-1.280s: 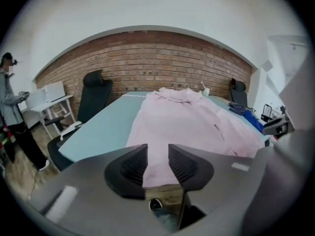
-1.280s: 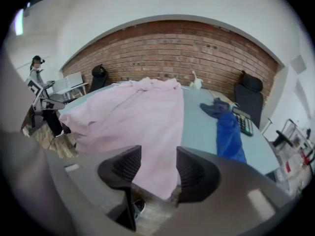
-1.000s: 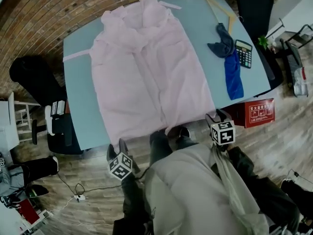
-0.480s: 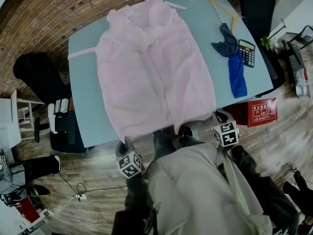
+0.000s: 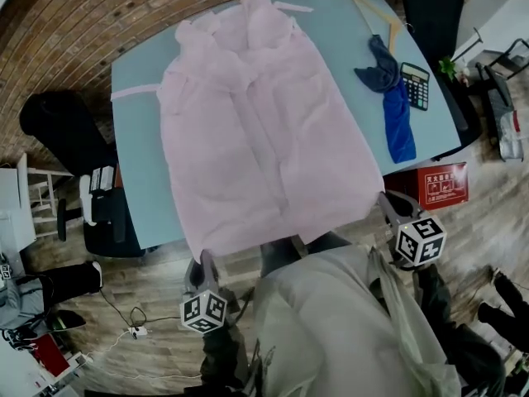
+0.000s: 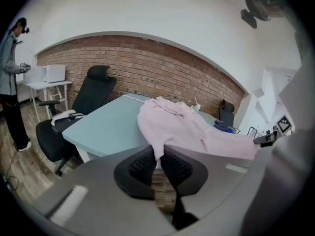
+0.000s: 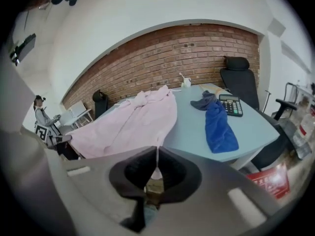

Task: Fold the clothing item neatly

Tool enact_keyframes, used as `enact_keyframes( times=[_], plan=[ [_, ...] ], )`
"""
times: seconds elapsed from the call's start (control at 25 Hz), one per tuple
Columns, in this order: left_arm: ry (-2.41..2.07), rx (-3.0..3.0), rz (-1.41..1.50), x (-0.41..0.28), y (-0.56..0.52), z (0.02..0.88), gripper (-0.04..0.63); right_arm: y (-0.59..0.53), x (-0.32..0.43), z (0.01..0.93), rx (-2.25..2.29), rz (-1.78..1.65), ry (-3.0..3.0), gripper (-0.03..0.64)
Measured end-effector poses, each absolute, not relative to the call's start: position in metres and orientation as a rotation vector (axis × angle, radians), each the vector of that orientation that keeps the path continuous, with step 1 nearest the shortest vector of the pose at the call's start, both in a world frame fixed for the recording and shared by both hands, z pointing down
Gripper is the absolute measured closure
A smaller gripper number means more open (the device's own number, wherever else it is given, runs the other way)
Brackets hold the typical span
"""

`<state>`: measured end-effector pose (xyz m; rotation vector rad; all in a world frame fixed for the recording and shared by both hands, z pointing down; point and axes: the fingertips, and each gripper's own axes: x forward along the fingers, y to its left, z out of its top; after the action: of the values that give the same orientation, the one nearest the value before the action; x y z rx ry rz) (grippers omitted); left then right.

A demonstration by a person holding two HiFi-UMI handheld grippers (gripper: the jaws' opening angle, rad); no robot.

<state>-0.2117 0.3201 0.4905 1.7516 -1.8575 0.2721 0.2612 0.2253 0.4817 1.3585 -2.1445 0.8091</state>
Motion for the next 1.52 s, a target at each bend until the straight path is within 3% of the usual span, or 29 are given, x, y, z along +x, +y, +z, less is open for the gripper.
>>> enact_keyframes(
  times=[0.2,0.56,0.96,1.52],
  plan=[
    [-1.814,1.849,0.145,-0.187,0.318,0.442,0.561,0.223,0.250,0.458,1.353,0.900,-2.246,0.603],
    [-1.949,1.831,0.048,-0.214,0.266,0.397,0.561,0.164,0.226,0.423,1.322,0.772,-2.372,0.603],
    [-1.956,1.911,-0.004,-0.252,0.131,0.355,0.561,0.044,0.186,0.386,1.416,0.544,-2.358,0.603],
    [-2.050,1.925,0.327,-0.297,-0.068,0.377,0.561,-0.128,0.113,0.398,1.365,0.304,-2.186,0.603]
  ],
)
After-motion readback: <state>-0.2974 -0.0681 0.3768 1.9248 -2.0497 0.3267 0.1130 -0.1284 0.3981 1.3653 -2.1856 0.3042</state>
